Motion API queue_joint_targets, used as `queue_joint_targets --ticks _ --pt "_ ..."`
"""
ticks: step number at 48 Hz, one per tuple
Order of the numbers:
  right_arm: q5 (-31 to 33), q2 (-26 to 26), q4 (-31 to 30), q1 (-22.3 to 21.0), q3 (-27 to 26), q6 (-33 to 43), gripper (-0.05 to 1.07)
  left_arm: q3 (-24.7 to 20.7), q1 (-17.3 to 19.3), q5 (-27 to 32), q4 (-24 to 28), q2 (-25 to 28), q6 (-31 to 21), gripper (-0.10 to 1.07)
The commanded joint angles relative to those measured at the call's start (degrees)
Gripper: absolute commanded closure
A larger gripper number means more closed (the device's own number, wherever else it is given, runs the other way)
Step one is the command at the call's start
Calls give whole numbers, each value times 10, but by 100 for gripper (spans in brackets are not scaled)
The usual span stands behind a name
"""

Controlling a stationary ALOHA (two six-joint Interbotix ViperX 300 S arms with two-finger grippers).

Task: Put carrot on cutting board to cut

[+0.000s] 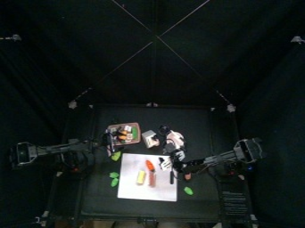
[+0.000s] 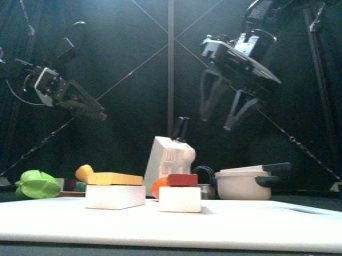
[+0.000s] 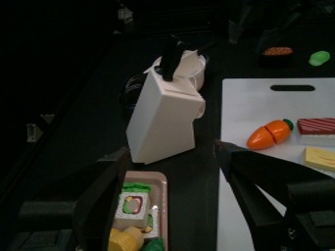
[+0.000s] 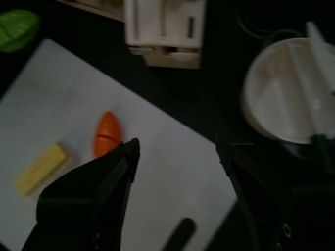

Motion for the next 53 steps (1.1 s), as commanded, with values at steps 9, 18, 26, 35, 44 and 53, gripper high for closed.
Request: queue_joint_targets --ticks 9,18,26,35,44,53 --pt "3 -79 85 -73 58 -99 8 -7 -1 -2 -1 0 1 -3" --pt "-3 -118 106 -114 105 -127 10 -7 -1 -2 -1 0 1 -3" --pt "-53 -127 111 -138 149 -124 10 -6 -1 -2 -1 0 1 -3" --pt "-115 -124 115 -149 173 -123 10 -6 -1 -2 -1 0 1 -3" --pt "-120 -119 114 -163 182 -127 10 -6 -1 -2 -1 0 1 -3" --pt "-134 -109 113 -169 189 -125 10 -6 0 -2 -1 0 1 -3"
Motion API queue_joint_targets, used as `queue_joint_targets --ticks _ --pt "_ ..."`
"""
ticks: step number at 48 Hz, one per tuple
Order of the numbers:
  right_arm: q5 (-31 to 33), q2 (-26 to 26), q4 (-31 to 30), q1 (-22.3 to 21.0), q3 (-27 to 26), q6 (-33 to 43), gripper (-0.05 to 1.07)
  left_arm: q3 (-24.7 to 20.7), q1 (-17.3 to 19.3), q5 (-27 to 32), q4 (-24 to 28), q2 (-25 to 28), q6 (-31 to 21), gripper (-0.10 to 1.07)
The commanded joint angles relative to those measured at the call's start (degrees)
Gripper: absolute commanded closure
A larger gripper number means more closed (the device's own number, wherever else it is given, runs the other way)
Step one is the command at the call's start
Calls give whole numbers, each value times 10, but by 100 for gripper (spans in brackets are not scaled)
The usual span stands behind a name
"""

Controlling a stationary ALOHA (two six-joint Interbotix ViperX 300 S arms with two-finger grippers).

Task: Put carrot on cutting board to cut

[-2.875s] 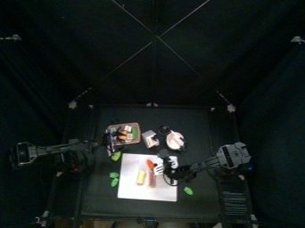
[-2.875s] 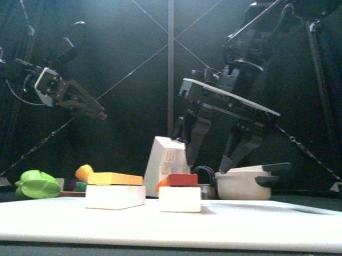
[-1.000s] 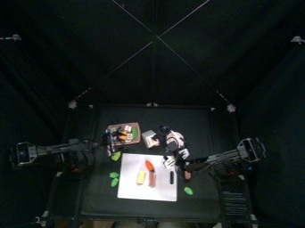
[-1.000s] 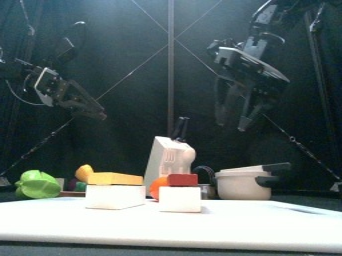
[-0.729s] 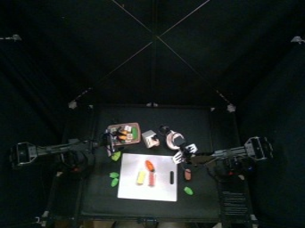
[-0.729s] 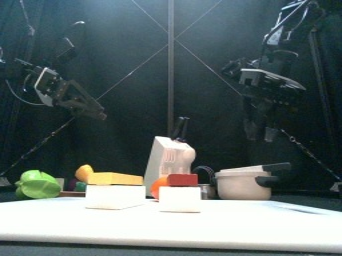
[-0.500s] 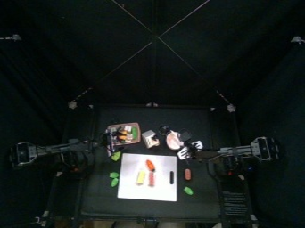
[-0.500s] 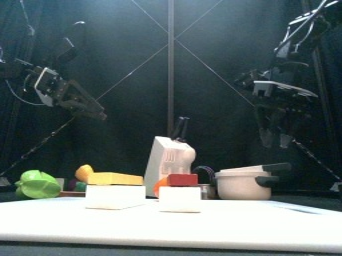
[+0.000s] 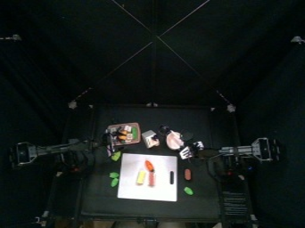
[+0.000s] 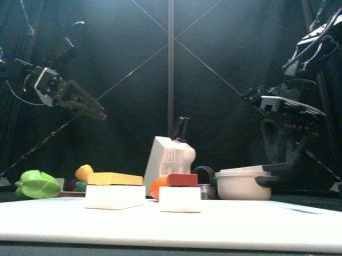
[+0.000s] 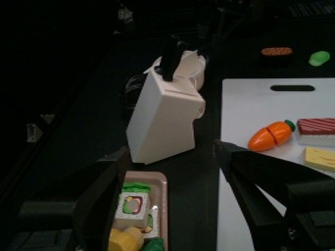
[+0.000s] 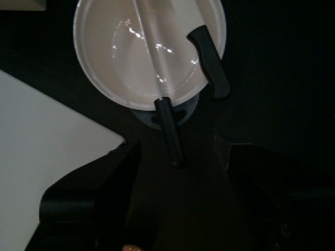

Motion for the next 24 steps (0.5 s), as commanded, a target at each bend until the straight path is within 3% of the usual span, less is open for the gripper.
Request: queue_joint_targets --ticks 1,14,24 --pt "-9 1 -3 -5 -3 1 10 -6 -1 -2 -1 0 1 -3" --pt "-17 26 -3 -9 -5 -1 11 -6 -1 -2 -1 0 1 -3" --pt "-17 30 -1 -8 -6 -1 22 -6 -1 -2 -1 0 1 -3"
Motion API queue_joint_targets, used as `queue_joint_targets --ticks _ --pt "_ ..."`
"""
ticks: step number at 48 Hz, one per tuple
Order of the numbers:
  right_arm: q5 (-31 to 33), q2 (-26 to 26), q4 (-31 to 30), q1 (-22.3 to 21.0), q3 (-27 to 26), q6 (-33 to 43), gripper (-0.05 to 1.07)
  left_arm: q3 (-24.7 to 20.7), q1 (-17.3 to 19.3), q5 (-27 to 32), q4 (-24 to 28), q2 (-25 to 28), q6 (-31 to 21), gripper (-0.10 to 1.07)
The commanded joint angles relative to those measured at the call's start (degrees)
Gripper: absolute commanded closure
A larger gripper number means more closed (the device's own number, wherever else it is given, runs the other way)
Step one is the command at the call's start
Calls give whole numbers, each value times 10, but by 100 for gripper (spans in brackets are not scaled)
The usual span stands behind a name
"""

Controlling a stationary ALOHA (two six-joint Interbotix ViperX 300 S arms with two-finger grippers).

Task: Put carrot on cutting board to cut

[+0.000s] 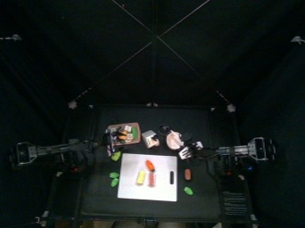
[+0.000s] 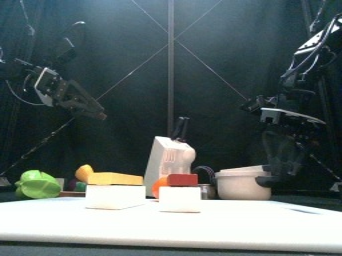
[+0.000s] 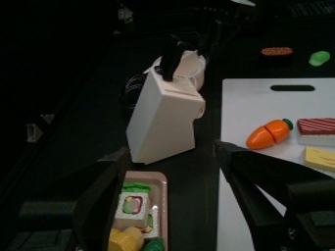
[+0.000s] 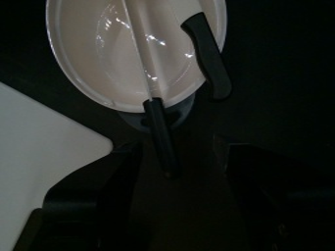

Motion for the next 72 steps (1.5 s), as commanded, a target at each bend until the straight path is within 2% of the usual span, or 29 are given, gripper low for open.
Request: queue_joint_targets --ticks 1,13,25,49,62,72 --pt "-2 -6 0 -3 -8 -1 24 -6 -1 -2 -1 0 1 -3" --pt "3 -8 0 -2 -17 0 43 -6 -1 -2 -1 0 1 -3" --pt "20 -11 0 1 -34 -1 53 -6 -1 -2 -1 0 1 -3" --pt "105 -34 1 45 -82 -1 54 -6 -1 -2 -1 0 0 -3" --pt "109 -42 -3 59 -88 -2 54 -8 -1 -2 -3 0 -2 -3" --pt "109 -43 -15 75 -105 -4 54 -11 0 -2 -46 0 -2 -3"
